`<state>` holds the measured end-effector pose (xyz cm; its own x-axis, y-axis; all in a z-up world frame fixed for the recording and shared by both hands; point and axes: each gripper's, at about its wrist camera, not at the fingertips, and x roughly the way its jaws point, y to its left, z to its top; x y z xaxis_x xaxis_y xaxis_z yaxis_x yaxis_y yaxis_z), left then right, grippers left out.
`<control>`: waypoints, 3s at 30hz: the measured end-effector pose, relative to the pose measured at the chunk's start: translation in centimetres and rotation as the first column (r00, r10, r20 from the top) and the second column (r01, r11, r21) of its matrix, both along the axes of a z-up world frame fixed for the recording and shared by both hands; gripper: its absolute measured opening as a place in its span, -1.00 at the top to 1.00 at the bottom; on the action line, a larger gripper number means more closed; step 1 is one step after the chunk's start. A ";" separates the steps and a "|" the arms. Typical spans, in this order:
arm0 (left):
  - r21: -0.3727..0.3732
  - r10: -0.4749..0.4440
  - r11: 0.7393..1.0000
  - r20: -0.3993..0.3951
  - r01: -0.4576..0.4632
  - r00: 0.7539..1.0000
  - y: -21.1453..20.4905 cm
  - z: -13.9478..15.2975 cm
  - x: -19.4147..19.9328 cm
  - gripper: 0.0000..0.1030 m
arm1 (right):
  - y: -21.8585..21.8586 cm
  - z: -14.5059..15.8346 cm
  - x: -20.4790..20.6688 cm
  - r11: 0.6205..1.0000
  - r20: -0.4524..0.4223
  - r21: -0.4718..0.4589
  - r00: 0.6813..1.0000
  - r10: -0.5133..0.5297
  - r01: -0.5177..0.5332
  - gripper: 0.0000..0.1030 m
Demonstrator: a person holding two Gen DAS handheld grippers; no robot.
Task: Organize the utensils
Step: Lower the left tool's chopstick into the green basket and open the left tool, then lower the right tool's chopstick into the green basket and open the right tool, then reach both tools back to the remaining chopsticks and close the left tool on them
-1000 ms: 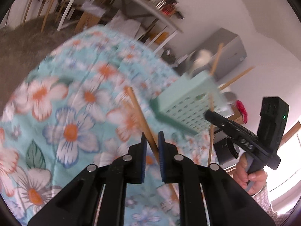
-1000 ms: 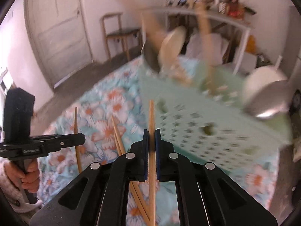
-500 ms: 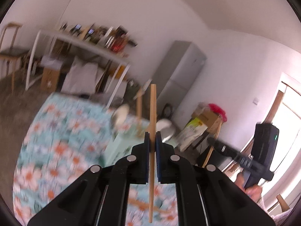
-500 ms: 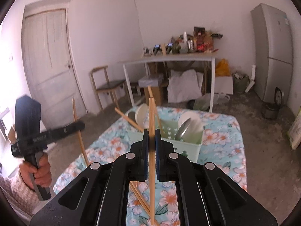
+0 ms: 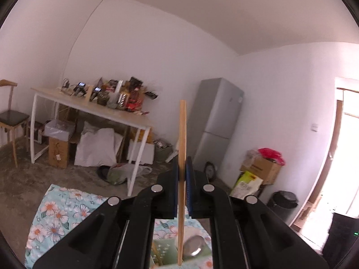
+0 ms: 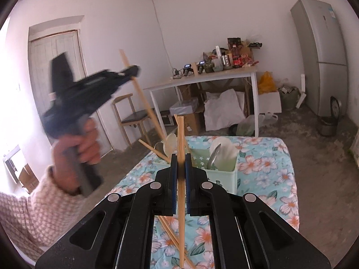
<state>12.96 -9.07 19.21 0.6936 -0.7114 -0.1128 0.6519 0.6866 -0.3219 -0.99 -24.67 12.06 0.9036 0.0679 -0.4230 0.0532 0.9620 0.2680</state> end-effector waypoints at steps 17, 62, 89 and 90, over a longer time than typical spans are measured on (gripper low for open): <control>0.033 0.040 0.999 -0.138 -0.036 0.990 -3.5 -6.2 3.6 0.10 | -2.1 -1.3 -0.3 0.999 -0.027 0.046 1.000 -0.008 0.009 0.91; 0.266 0.057 0.962 -0.429 0.065 0.901 9.1 -22.3 -6.4 -0.66 | -2.7 1.4 14.2 0.983 0.030 -0.076 0.985 -0.168 0.169 0.74; 0.098 -0.065 0.983 -0.610 0.156 0.790 8.4 -23.3 -4.7 -0.10 | 0.8 -6.2 -0.4 0.986 -0.126 0.121 0.987 -0.101 0.116 -0.04; 0.055 -0.089 0.985 -0.655 0.165 0.751 8.4 -24.0 -4.2 -0.05 | 0.9 -7.3 -0.7 0.982 -0.149 0.146 0.984 -0.099 0.121 -0.04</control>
